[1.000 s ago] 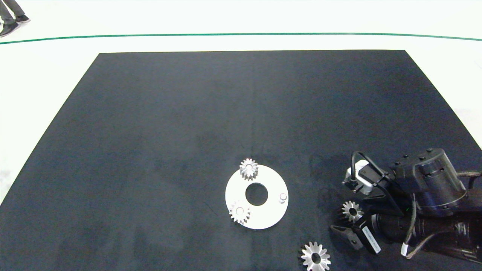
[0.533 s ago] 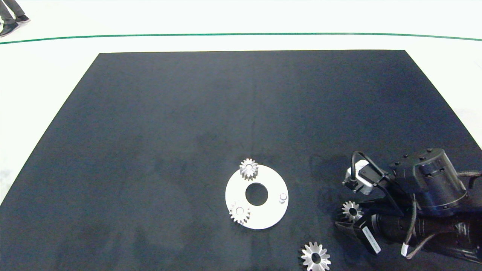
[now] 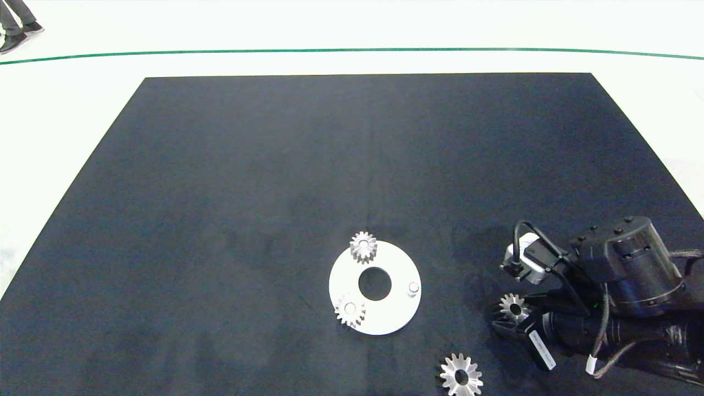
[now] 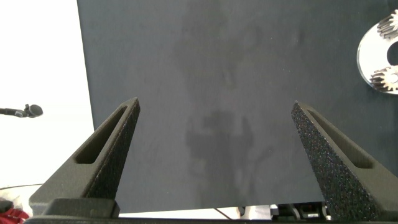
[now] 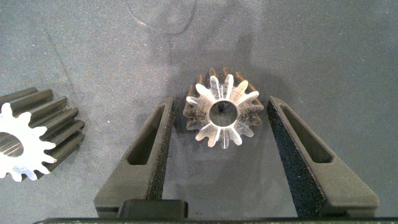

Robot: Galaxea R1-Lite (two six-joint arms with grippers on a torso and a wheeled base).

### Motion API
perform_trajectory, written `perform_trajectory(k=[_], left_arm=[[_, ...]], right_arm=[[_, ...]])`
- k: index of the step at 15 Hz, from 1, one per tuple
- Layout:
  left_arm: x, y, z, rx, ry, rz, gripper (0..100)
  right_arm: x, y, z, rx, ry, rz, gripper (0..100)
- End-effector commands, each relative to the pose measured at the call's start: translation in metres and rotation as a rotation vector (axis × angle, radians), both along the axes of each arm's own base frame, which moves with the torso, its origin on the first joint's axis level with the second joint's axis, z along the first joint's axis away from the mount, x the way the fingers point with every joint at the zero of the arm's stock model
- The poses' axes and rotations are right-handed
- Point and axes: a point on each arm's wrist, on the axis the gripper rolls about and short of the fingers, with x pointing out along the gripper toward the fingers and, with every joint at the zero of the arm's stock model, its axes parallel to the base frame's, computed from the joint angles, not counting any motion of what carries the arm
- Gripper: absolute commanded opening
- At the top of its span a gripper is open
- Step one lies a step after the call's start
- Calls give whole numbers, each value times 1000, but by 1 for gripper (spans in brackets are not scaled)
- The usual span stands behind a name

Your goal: Remove an incorrectly installed larger gear and replace it with the correct smaller gear

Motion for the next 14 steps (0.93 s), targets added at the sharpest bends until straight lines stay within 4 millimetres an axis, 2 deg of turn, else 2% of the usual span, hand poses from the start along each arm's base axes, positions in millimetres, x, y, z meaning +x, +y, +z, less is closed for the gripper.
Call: perform_trajectory(k=[1,4,7,9,14], left_arm=[[0,0,-1,2,5,1,100],[1,0,-1,2,2,1,100],[1,0,-1,2,5,1,100],[0,0,-1,2,2,2,100],[1,0,-2,2,7,1,100]], right_arm=[[1,1,-1,3,6,-5,64],[-4,5,8,28,-37,21,64],[-20,15,23,60,-98,95,64],[-19,13,19,47,-81,86,64],[-3,-6,8,19,-51,-30,64]])
